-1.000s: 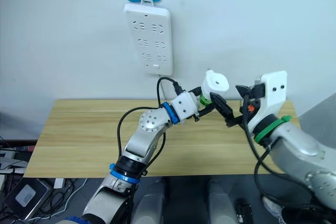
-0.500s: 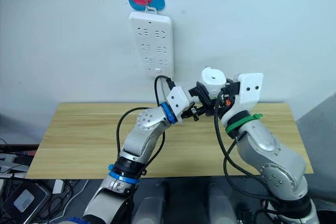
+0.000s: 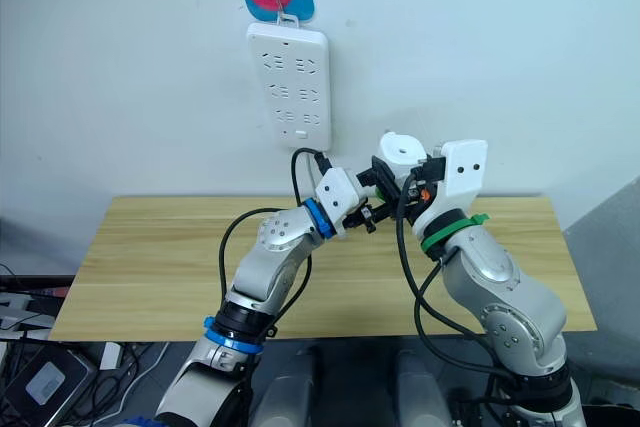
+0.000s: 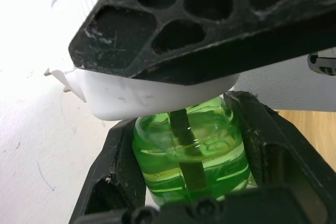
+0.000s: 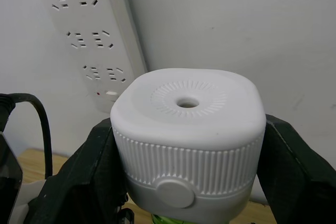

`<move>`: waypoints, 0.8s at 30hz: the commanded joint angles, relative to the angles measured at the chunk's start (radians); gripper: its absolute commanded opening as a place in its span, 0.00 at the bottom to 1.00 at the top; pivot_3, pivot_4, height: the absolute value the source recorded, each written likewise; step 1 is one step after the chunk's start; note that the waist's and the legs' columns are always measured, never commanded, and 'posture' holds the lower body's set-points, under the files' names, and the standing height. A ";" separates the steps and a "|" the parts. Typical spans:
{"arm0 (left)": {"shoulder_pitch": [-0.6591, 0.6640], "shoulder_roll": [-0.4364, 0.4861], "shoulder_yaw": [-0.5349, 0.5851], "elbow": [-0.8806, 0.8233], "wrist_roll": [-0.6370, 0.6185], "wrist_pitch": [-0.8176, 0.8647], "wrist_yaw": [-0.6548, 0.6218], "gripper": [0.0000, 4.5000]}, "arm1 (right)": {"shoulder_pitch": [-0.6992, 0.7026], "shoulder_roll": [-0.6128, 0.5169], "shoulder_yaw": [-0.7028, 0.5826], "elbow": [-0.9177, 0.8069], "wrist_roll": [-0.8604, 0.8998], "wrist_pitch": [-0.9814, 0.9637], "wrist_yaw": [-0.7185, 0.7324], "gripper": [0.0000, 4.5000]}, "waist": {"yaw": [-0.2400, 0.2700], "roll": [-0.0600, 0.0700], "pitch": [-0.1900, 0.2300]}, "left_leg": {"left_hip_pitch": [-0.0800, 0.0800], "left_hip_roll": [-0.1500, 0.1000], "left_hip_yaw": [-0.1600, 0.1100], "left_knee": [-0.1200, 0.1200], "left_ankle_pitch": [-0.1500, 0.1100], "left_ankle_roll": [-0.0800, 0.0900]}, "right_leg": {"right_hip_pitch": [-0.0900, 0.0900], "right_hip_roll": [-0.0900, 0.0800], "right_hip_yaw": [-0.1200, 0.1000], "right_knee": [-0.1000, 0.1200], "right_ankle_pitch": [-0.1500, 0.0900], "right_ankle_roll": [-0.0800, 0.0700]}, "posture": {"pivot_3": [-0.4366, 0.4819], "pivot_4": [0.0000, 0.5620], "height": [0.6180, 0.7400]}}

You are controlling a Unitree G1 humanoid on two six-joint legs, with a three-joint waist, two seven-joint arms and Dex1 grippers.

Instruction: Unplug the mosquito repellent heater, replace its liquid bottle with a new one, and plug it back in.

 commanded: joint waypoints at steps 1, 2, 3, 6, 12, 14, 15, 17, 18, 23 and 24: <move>0.001 0.018 0.018 -0.045 -0.076 0.024 -0.060 0.67 | -0.012 0.007 -0.014 -0.013 -0.031 -0.020 0.051 0.69 | 0.000 0.000 -0.003 | 0.000 0.000 0.000 0.000 0.000 0.000 | 0.000 0.000 0.000 0.000 0.000 0.000 | 0.64 0.33 1.00; 0.000 0.028 0.030 -0.040 -0.092 0.030 -0.073 0.73 | -0.010 0.008 -0.017 -0.008 -0.040 -0.025 0.062 0.69 | 0.000 0.000 -0.004 | 0.000 0.000 -0.001 0.000 0.000 0.000 | 0.000 0.000 -0.001 0.000 0.000 0.000 | 0.65 0.32 1.00; 0.003 0.047 0.046 -0.041 -0.111 0.035 -0.091 0.80 | -0.004 0.007 -0.019 -0.002 -0.052 -0.032 0.076 0.69 | 0.000 0.000 -0.006 | 0.000 0.000 -0.001 0.000 0.000 0.000 | 0.000 0.000 -0.001 0.000 0.000 0.000 | 0.65 0.32 1.00; 0.023 0.110 0.080 -0.055 -0.159 0.054 -0.147 0.99 | 0.026 -0.011 -0.020 0.021 -0.105 -0.063 0.132 0.69 | 0.000 0.000 -0.014 | 0.000 0.000 -0.001 0.000 0.000 0.000 | 0.000 0.000 -0.001 0.000 0.000 0.000 | 0.67 0.31 1.00; 0.107 0.280 0.186 -0.092 -0.199 0.087 -0.182 1.00 | 0.149 -0.037 -0.003 0.104 -0.222 -0.203 0.287 0.69 | 0.003 0.001 -0.023 | 0.002 0.000 -0.001 -0.002 0.000 0.000 | 0.001 0.000 -0.001 0.000 0.000 -0.001 | 0.72 0.29 1.00; 0.112 0.315 0.222 -0.080 -0.197 0.079 -0.165 1.00 | 0.176 -0.051 0.027 0.128 -0.266 -0.243 0.348 0.69 | 0.004 0.001 -0.023 | 0.003 0.000 0.000 -0.002 0.000 0.000 | 0.001 0.000 -0.001 0.000 0.000 0.000 | 0.74 0.28 1.00; 0.102 0.329 0.249 -0.072 -0.198 0.076 -0.148 1.00 | 0.184 -0.050 0.033 0.136 -0.279 -0.255 0.367 0.69 | 0.007 0.001 -0.024 | 0.003 0.000 0.000 -0.002 0.000 0.001 | 0.001 0.000 -0.001 0.000 0.000 0.000 | 0.75 0.27 1.00; 0.068 0.358 0.306 -0.054 -0.207 0.074 -0.116 1.00 | 0.188 -0.031 0.028 0.144 -0.284 -0.269 0.384 0.69 | 0.011 0.000 -0.027 | 0.003 0.000 -0.001 -0.002 0.001 0.001 | 0.002 0.000 -0.001 0.000 0.000 0.000 | 0.77 0.27 1.00; 0.052 0.373 0.330 -0.048 -0.217 0.078 -0.111 1.00 | 0.184 -0.017 0.023 0.145 -0.280 -0.271 0.389 0.69 | 0.013 -0.001 -0.028 | 0.003 0.000 -0.001 -0.001 0.001 0.002 | 0.002 0.000 -0.002 0.000 -0.001 0.000 | 0.77 0.27 1.00; 0.002 0.451 0.368 0.011 -0.222 0.059 -0.162 1.00 | 0.156 0.022 0.023 0.149 -0.283 -0.258 0.411 0.69 | 0.019 -0.002 -0.042 | 0.003 0.001 -0.001 -0.002 0.002 0.002 | 0.002 0.001 -0.002 0.000 0.000 0.000 | 0.79 0.26 1.00; -0.024 0.466 0.373 0.048 -0.214 0.043 -0.170 1.00 | 0.147 0.025 0.025 0.153 -0.288 -0.256 0.417 0.69 | 0.023 -0.002 -0.044 | 0.003 0.001 -0.001 -0.002 0.002 0.002 | 0.002 0.001 -0.002 0.000 0.000 0.000 | 0.79 0.26 1.00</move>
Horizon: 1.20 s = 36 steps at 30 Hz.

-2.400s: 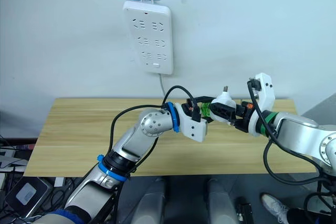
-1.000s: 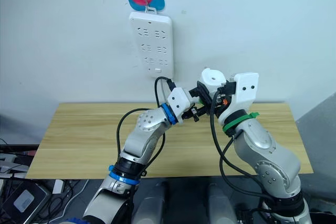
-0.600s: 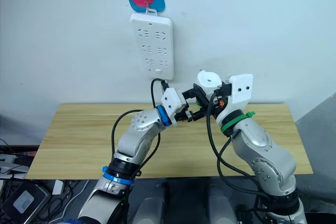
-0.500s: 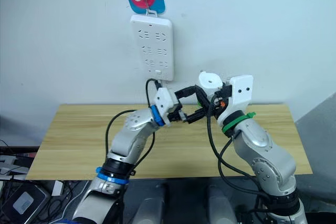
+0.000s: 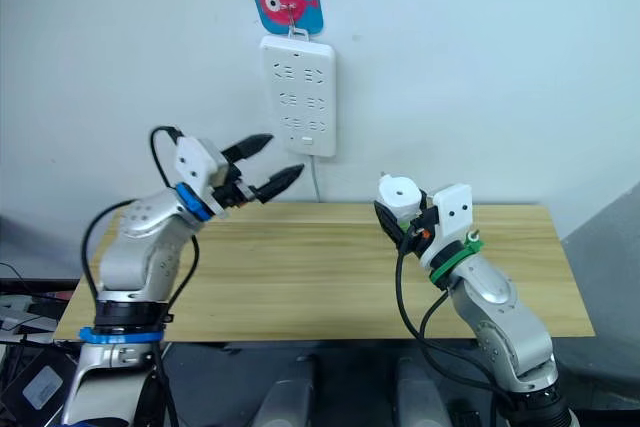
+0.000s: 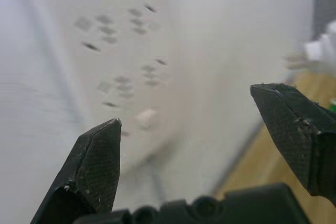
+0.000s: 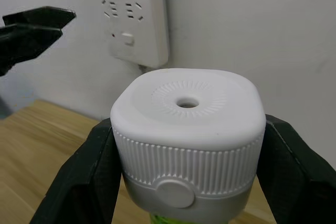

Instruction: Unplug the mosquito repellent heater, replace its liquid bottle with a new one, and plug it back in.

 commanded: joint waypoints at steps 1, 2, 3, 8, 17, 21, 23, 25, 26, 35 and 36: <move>-0.074 0.041 0.026 0.093 0.006 -0.061 -0.037 1.00 | -0.038 0.014 -0.006 -0.023 -0.015 -0.021 0.024 0.69 | 0.010 0.000 -0.003 | 0.000 0.000 0.000 0.000 0.000 0.000 | 0.000 0.000 0.000 0.000 0.000 0.000 | 0.78 0.26 1.00; -0.100 0.050 0.026 0.131 0.015 -0.078 -0.043 1.00 | -0.043 0.019 -0.006 -0.019 -0.019 -0.020 0.027 0.69 | 0.014 0.000 -0.005 | 0.001 0.000 -0.001 0.000 0.000 0.000 | 0.000 0.001 0.000 0.000 0.000 0.000 | 0.78 0.25 1.00; -0.125 0.055 0.023 0.168 0.022 -0.095 -0.047 1.00 | -0.049 0.024 -0.008 -0.017 -0.022 -0.019 0.029 0.69 | 0.017 -0.001 -0.006 | 0.001 0.000 -0.001 0.000 0.000 0.000 | 0.000 0.001 -0.001 0.001 0.000 0.000 | 0.78 0.25 1.00; -0.255 0.036 -0.037 0.376 0.079 -0.206 -0.122 1.00 | -0.074 0.039 -0.017 -0.014 -0.032 -0.011 0.028 0.69 | 0.033 -0.003 -0.011 | 0.001 0.000 0.000 0.000 0.000 0.000 | 0.001 0.001 0.000 0.000 0.000 0.000 | 0.76 0.24 1.00; -0.511 -0.055 -0.085 0.850 0.192 -0.477 -0.177 1.00 | -0.096 0.068 -0.021 -0.029 -0.054 0.015 0.017 0.69 | 0.040 -0.008 -0.019 | 0.001 0.000 0.001 0.000 0.000 0.000 | 0.001 0.001 0.000 0.000 0.003 -0.004 | 0.73 0.22 1.00; -0.574 -0.090 -0.082 0.937 0.191 -0.500 -0.250 1.00 | -0.094 0.068 -0.022 -0.041 -0.060 0.025 0.015 0.69 | 0.042 -0.008 -0.021 | 0.001 0.000 0.000 0.000 0.000 0.000 | 0.001 0.002 -0.001 0.001 0.003 -0.005 | 0.72 0.21 1.00; -0.582 -0.104 -0.084 0.938 0.179 -0.478 -0.309 1.00 | -0.096 0.073 -0.025 -0.047 -0.057 0.032 0.012 0.69 | 0.041 -0.009 -0.021 | 0.001 0.000 0.000 0.000 0.000 0.000 | 0.001 0.001 -0.001 0.001 0.003 -0.005 | 0.72 0.21 1.00; -0.581 -0.114 -0.088 0.921 0.168 -0.439 -0.370 1.00 | -0.099 0.078 -0.028 -0.054 -0.052 0.041 0.007 0.69 | 0.039 -0.009 -0.022 | 0.001 0.000 0.001 0.000 0.000 0.000 | 0.001 0.001 0.000 0.000 0.003 -0.005 | 0.72 0.21 1.00; -0.579 -0.116 -0.092 0.910 0.166 -0.418 -0.399 1.00 | -0.102 0.080 -0.029 -0.057 -0.049 0.048 0.005 0.69 | 0.038 -0.009 -0.022 | 0.001 0.000 0.001 0.000 0.000 0.000 | 0.001 0.001 0.000 0.000 0.003 -0.005 | 0.72 0.21 1.00; -0.604 -0.116 -0.034 0.891 0.108 -0.231 -0.424 0.80 | -0.133 0.102 -0.054 -0.098 -0.001 0.151 -0.018 0.69 | 0.034 -0.009 -0.022 | 0.001 0.000 0.000 0.000 0.000 0.000 | 0.001 0.002 0.000 0.001 0.003 -0.005 | 0.72 0.22 1.00; -0.609 -0.121 -0.027 0.894 0.103 -0.217 -0.419 0.73 | -0.142 0.102 -0.054 -0.098 0.003 0.163 -0.019 0.69 | 0.034 -0.009 -0.022 | 0.001 0.000 0.000 0.000 0.000 0.000 | 0.001 0.001 0.000 0.001 0.003 -0.005 | 0.71 0.22 1.00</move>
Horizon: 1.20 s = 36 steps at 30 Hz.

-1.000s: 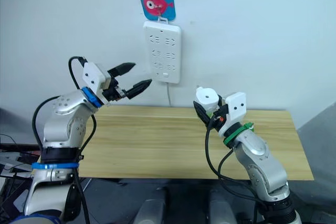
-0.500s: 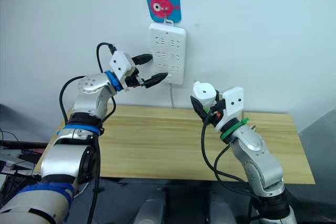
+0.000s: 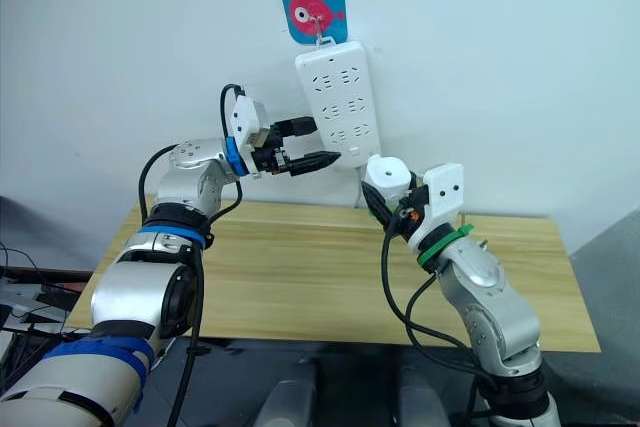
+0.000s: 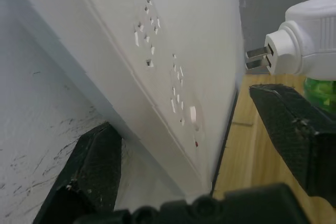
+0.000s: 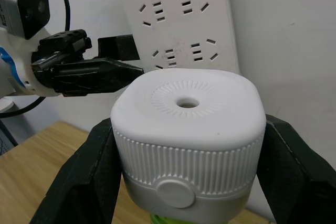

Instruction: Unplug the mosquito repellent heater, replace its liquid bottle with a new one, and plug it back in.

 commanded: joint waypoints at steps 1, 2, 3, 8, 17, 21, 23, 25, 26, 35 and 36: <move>-0.048 -0.011 0.031 -0.028 -0.035 0.050 0.010 0.66 | -0.043 0.003 -0.018 -0.056 0.027 0.034 -0.006 0.69 | 0.000 0.000 0.000 | 0.000 0.000 0.000 0.000 0.000 0.000 | 0.000 0.000 0.000 0.000 0.000 0.000 | 0.71 0.22 1.00; -0.051 -0.017 0.033 -0.029 -0.036 0.053 0.015 0.59 | -0.053 0.012 -0.021 -0.056 0.037 0.047 -0.011 0.69 | 0.000 0.000 0.000 | 0.000 0.000 0.000 0.000 0.000 0.000 | 0.000 0.000 0.000 0.000 0.000 0.000 | 0.71 0.22 1.00; -0.053 -0.023 0.034 -0.029 -0.035 0.055 0.018 0.53 | -0.063 0.018 -0.023 -0.055 0.043 0.059 -0.014 0.69 | 0.001 0.000 0.000 | 0.000 0.000 0.000 0.000 0.000 0.000 | 0.000 0.000 0.000 0.000 0.000 0.000 | 0.71 0.22 1.00; -0.057 -0.053 0.041 -0.032 -0.034 0.066 0.027 0.28 | -0.110 0.060 -0.042 -0.048 0.075 0.106 -0.042 0.69 | 0.004 0.000 0.000 | -0.001 0.000 0.000 0.000 0.000 0.000 | 0.000 0.000 -0.001 0.000 0.000 0.000 | 0.71 0.23 1.00; -0.060 -0.058 0.035 -0.038 -0.025 0.088 0.009 0.28 | -0.185 0.089 -0.071 0.008 0.068 0.131 -0.075 0.69 | 0.004 0.000 0.000 | -0.001 0.000 -0.001 0.000 0.000 0.000 | 0.000 0.000 -0.001 0.000 0.000 0.000 | 0.70 0.24 1.00; -0.056 -0.056 0.030 -0.040 -0.020 0.084 0.000 0.28 | -0.198 0.086 -0.072 0.047 0.057 0.113 -0.062 0.69 | 0.004 0.000 0.000 | -0.001 0.000 -0.001 0.000 0.000 0.000 | 0.000 0.000 -0.001 0.000 0.000 0.000 | 0.70 0.25 1.00; -0.052 -0.055 0.025 -0.044 -0.017 0.082 -0.005 0.28 | -0.202 0.087 -0.072 0.062 0.055 0.107 -0.059 0.69 | 0.004 0.000 0.000 | -0.001 0.000 -0.001 0.000 0.000 0.000 | 0.000 0.000 -0.001 0.000 0.000 0.000 | 0.70 0.25 1.00; -0.049 -0.054 0.023 -0.046 -0.016 0.081 -0.007 0.28 | -0.205 0.087 -0.071 0.074 0.050 0.100 -0.055 0.69 | 0.004 0.000 0.000 | -0.001 0.000 -0.001 0.000 0.000 0.000 | 0.000 0.000 -0.001 0.000 0.000 0.000 | 0.71 0.25 1.00; -0.047 -0.053 0.023 -0.048 -0.015 0.080 -0.008 0.28 | -0.207 0.087 -0.071 0.079 0.048 0.097 -0.054 0.69 | 0.004 0.000 0.000 | -0.001 0.000 -0.001 0.000 0.000 0.000 | 0.000 0.000 -0.001 0.000 0.000 0.000 | 0.71 0.26 1.00; -0.040 -0.052 0.020 -0.060 -0.013 0.084 -0.014 0.28 | -0.227 0.087 -0.085 0.108 0.048 0.067 -0.046 0.69 | 0.003 0.000 0.000 | -0.001 0.000 -0.001 0.000 0.000 0.000 | 0.000 0.000 -0.001 0.000 0.000 0.000 | 0.71 0.27 1.00; -0.040 -0.051 0.020 -0.060 -0.013 0.084 -0.014 0.28 | -0.228 0.085 -0.084 0.108 0.048 0.067 -0.043 0.69 | 0.003 0.000 0.000 | -0.001 0.000 -0.001 0.000 0.000 0.000 | 0.000 0.000 -0.001 0.000 0.000 0.000 | 0.71 0.27 1.00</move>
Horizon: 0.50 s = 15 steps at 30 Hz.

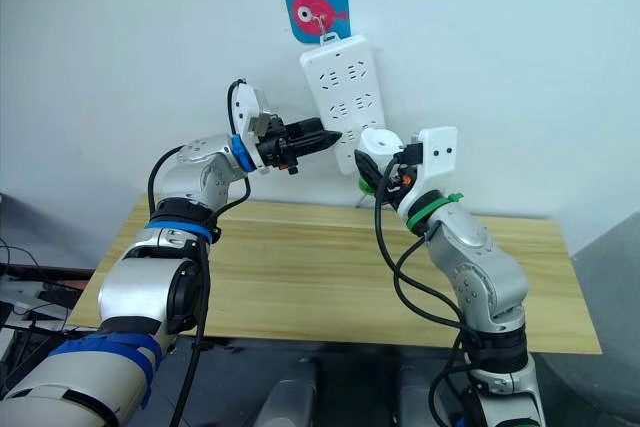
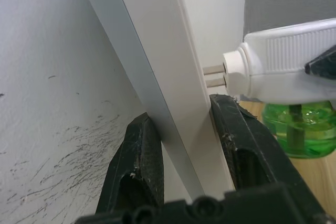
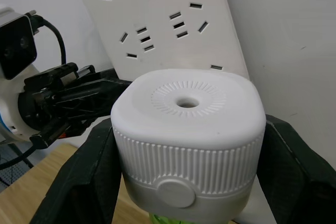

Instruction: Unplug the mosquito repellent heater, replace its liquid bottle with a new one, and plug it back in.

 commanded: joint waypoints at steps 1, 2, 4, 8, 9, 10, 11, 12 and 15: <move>-0.019 -0.009 -0.016 -0.049 -0.002 -0.011 -0.033 0.28 | -0.031 0.002 -0.018 -0.026 0.004 -0.034 0.013 0.69 | 0.000 0.000 0.000 | 0.000 0.000 0.000 0.000 0.000 0.000 | 0.000 0.000 0.000 0.000 0.000 0.000 | 0.71 0.27 1.00; -0.019 -0.009 -0.017 -0.048 -0.001 -0.011 -0.033 0.28 | -0.033 0.003 -0.017 -0.023 0.004 -0.035 0.014 0.69 | 0.000 0.000 0.000 | 0.000 0.000 0.000 0.000 0.000 0.000 | 0.000 0.000 0.000 0.000 0.000 0.000 | 0.71 0.27 1.00; -0.020 -0.009 -0.017 -0.046 0.000 -0.012 -0.032 0.28 | -0.037 0.001 -0.013 -0.016 0.001 -0.036 0.018 0.69 | 0.000 0.000 0.000 | 0.000 0.000 0.000 0.000 0.000 0.000 | 0.000 0.000 0.000 0.000 0.000 0.000 | 0.71 0.27 1.00; -0.018 -0.010 -0.020 -0.052 -0.001 -0.009 -0.042 0.28 | -0.043 0.002 -0.008 -0.003 -0.007 -0.032 0.015 0.69 | -0.002 0.000 0.000 | 0.000 0.000 0.000 0.000 0.000 0.000 | 0.000 0.000 0.000 0.000 0.000 0.000 | 0.72 0.27 1.00; -0.018 -0.010 -0.022 -0.053 0.000 -0.009 -0.045 0.28 | -0.045 0.002 -0.008 0.001 -0.008 -0.031 0.014 0.69 | -0.002 0.000 0.000 | 0.000 0.000 0.000 0.000 0.000 0.000 | 0.000 0.000 0.000 0.000 0.000 0.000 | 0.72 0.27 1.00; -0.017 -0.011 -0.023 -0.054 0.000 -0.008 -0.049 0.28 | -0.047 0.003 -0.009 0.006 -0.008 -0.030 0.014 0.69 | -0.002 0.000 0.000 | 0.000 0.000 0.000 0.000 0.000 0.000 | 0.000 0.000 0.000 0.000 0.000 0.000 | 0.72 0.27 1.00; -0.016 -0.011 -0.025 -0.056 0.001 -0.008 -0.052 0.28 | -0.050 0.002 -0.009 0.010 -0.009 -0.030 0.014 0.69 | -0.003 0.000 0.000 | 0.000 0.000 0.000 0.000 0.000 0.000 | 0.000 0.000 0.000 0.000 0.000 0.000 | 0.72 0.27 1.00; -0.014 -0.011 -0.027 -0.058 0.002 -0.008 -0.057 0.28 | -0.054 0.005 -0.012 0.017 -0.007 -0.028 0.013 0.69 | -0.003 0.000 0.000 | 0.000 0.000 0.000 0.000 0.000 0.000 | 0.000 0.000 0.000 0.000 0.000 0.000 | 0.72 0.27 1.00; -0.011 -0.012 -0.032 -0.061 0.005 -0.012 -0.062 0.28 | -0.064 0.009 -0.021 0.031 0.001 -0.025 0.012 0.69 | -0.004 0.000 0.000 | 0.000 0.000 0.000 0.000 0.000 0.000 | 0.000 0.000 0.000 0.000 0.000 0.000 | 0.71 0.27 1.00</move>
